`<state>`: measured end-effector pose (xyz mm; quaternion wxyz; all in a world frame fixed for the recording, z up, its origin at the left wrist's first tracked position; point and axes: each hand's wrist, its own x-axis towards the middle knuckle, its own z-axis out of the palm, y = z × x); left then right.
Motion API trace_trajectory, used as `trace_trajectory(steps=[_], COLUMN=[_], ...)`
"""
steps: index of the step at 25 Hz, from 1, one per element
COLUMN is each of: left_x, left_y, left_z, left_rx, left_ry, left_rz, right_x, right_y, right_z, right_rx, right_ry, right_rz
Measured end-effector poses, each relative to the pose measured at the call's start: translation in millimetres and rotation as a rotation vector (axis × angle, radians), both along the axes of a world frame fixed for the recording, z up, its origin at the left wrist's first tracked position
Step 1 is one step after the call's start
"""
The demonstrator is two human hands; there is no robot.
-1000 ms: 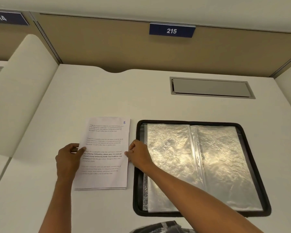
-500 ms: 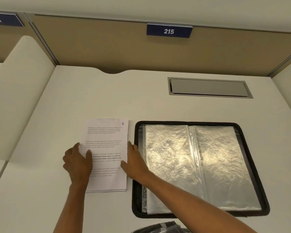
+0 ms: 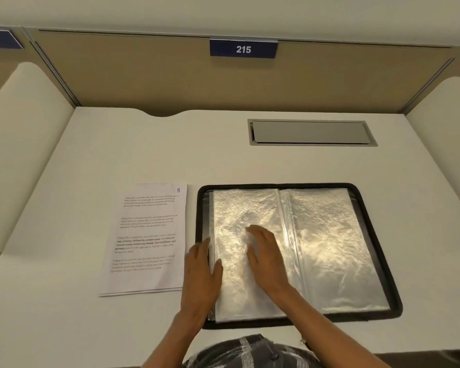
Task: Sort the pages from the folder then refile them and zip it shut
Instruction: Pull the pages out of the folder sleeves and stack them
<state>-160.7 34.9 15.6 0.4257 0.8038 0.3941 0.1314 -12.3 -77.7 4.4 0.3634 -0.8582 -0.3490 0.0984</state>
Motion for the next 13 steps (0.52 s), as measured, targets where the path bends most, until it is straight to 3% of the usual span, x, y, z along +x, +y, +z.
trace_trajectory(steps=[5,10,13], left_x=[-2,9,22], left_y=[-35,-49,-49], left_z=[-6,-1,4], left_rx=[0.076,0.078,-0.028], left_ry=[0.21,0.283,0.262], left_rz=[0.015,0.042,0.118], right_x=[13,-8,-13], right_y=[-58,-57,-53], right_z=[-19,-29,-33], right_rx=[-0.205,-0.432,-0.464], right_ry=[-0.015,-0.179,-0.206], right_rz=[0.051,0.266,0.287])
